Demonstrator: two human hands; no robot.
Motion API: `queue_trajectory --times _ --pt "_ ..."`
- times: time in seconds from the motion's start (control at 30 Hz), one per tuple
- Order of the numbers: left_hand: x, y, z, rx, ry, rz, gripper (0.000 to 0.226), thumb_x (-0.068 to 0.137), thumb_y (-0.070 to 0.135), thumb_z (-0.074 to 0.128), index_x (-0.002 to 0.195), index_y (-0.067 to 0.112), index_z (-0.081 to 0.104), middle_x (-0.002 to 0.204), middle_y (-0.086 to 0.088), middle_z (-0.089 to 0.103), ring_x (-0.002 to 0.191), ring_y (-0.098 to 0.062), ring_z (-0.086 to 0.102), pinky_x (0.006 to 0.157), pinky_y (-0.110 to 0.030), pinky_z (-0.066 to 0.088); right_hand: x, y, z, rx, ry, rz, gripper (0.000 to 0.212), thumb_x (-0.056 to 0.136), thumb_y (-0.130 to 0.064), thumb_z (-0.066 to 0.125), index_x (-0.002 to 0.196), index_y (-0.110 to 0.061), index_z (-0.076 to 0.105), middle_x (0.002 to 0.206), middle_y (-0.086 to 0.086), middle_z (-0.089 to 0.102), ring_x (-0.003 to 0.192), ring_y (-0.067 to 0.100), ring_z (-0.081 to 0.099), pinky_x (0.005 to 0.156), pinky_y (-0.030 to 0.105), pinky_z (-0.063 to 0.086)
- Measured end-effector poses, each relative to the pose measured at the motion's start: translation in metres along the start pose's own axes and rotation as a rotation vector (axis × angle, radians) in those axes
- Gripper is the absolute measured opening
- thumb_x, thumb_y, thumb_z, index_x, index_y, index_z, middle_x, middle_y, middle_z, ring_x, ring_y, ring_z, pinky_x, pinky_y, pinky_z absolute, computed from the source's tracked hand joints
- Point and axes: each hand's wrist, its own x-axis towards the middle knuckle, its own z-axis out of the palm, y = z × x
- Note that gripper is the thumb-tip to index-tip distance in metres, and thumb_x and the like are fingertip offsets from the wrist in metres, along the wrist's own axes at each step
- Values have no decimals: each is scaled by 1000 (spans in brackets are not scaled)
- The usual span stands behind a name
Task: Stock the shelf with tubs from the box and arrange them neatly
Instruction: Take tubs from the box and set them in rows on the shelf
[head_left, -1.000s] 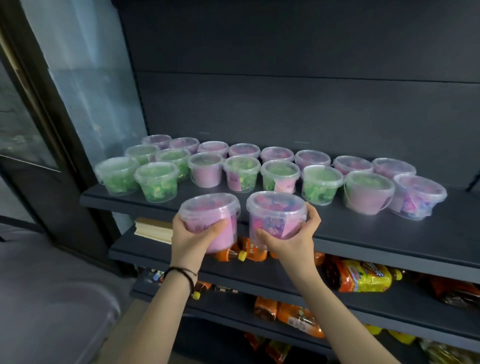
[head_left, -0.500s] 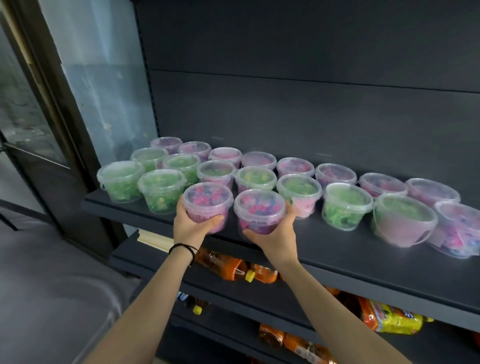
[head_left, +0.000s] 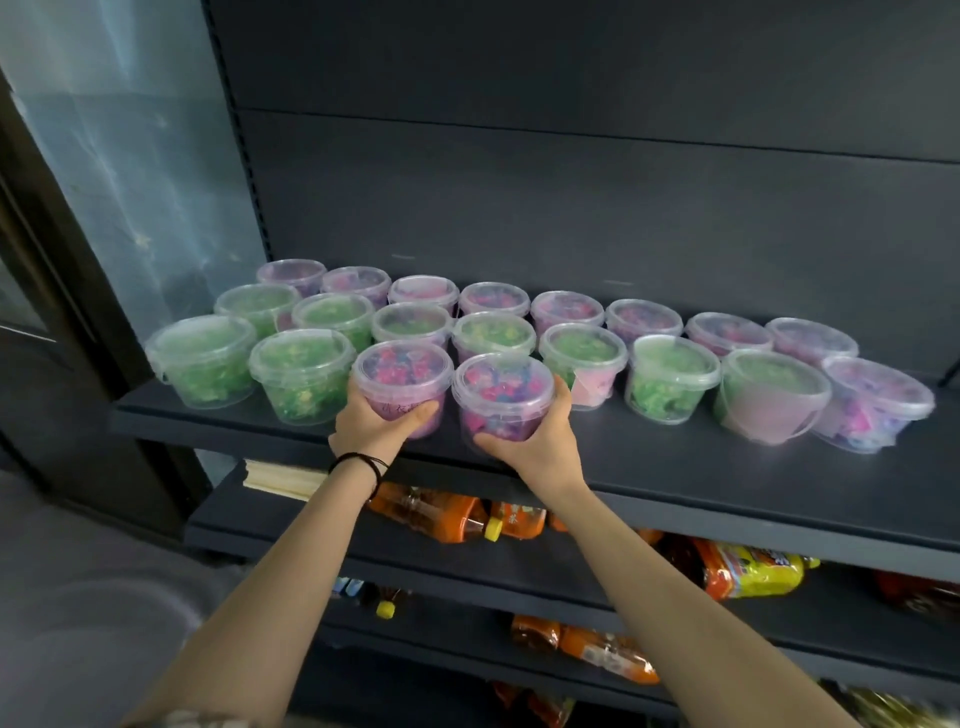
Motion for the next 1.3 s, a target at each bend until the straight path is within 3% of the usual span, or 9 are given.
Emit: queue_trajectory --times 0.1,0.23,0.4,0.53,0.77,0.93,1.1,1.23,1.3 --pt "-12 -6 -12 -183 -102 14 115 41 71 82 139 30 38 140 2 50 127 -20 48 108 -47 39 -10 -2 -15 68 -72 14 128 60 -35 90 152 -23 3 151 -2 35 137 16 37 112 40 36" --pt "-62 -3 -16 -385 -19 -36 82 75 33 80 143 17 37 146 -6 42 130 -20 43 102 -33 37 -37 0 -43 100 -11 21 97 75 -34 81 150 -21 21 141 -4 44 122 14 49 99 31 45" --pt "-118 24 2 -532 -13 28 39 81 20 73 115 18 54 114 -2 64 95 -6 60 89 -30 47 -75 16 -100 153 159 8 53 86 -30 70 133 -22 46 116 -6 59 106 11 59 89 31 53" --pt "-174 51 40 -556 -99 87 27 83 14 72 107 17 59 102 -2 67 91 -4 62 82 -23 50 -114 47 -167 154 206 -4 40 88 -26 68 125 -23 53 109 -3 63 99 6 61 77 14 50" --pt "-310 32 149 -325 -172 83 34 82 24 73 113 20 59 114 5 63 106 -12 59 91 -31 46 -201 145 -309 68 172 48 45 84 -24 73 124 -23 52 108 -4 63 99 11 61 75 17 51" --pt "-410 5 225 -266 -199 -62 32 82 25 73 109 25 57 116 6 60 108 -13 57 87 -27 44 -259 231 -392 -70 61 214 47 83 -30 73 124 -25 50 110 -5 62 102 11 60 79 21 49" --pt "-475 -38 264 -77 -287 -160 38 81 28 74 114 21 57 121 2 58 109 -15 56 85 -24 42 -297 301 -419 -110 -34 385 47 83 -27 74 123 -22 50 105 -8 62 92 2 60 69 12 48" --pt "-495 -85 294 88 -334 -264 44 80 27 76 118 16 58 122 -3 59 110 -19 56 87 -26 42 -317 374 -411 -130 -81 559 48 80 -28 77 120 -18 53 113 5 65 99 20 64 86 37 53" --pt "-502 -113 316 164 -385 -327 51 80 30 75 124 15 55 127 -5 58 113 -22 55 87 -28 41 -329 414 -401 -149 -101 657 53 81 -29 76 126 -14 52 115 6 63 101 21 62 85 34 50"
